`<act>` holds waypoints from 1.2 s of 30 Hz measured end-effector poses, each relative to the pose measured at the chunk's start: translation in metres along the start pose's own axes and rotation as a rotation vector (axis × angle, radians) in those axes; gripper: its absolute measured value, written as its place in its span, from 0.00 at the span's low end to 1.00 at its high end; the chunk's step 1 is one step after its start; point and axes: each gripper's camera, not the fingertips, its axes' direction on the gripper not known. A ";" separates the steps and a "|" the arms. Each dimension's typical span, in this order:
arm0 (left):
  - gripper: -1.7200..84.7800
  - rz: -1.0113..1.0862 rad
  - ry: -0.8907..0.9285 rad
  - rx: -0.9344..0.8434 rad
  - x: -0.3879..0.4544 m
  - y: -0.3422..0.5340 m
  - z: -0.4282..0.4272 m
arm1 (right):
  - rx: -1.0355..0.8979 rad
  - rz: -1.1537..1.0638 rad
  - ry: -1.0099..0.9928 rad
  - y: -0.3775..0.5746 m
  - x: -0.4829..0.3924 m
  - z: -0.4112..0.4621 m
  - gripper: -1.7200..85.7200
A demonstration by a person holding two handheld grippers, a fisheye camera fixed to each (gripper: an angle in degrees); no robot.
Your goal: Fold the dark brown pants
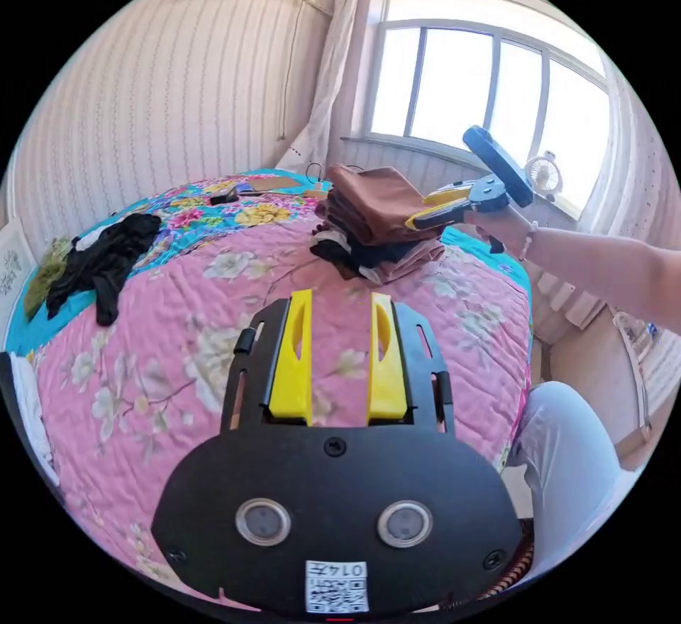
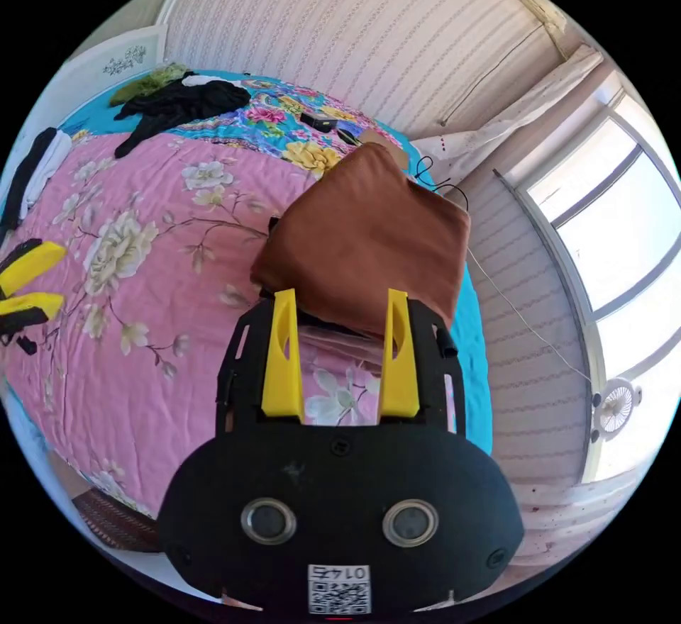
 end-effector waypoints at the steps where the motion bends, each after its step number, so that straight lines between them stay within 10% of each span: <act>1: 0.17 0.012 0.008 -0.008 0.006 -0.010 0.011 | 0.001 -0.008 -0.014 0.003 0.005 0.003 0.21; 14: 0.18 0.181 -0.080 -0.195 0.095 -0.101 0.197 | 0.100 -0.064 -0.206 0.061 0.089 0.029 0.19; 36: 0.05 0.284 -0.042 -0.130 0.138 -0.117 0.174 | 0.251 0.098 -0.353 0.148 0.176 -0.016 0.05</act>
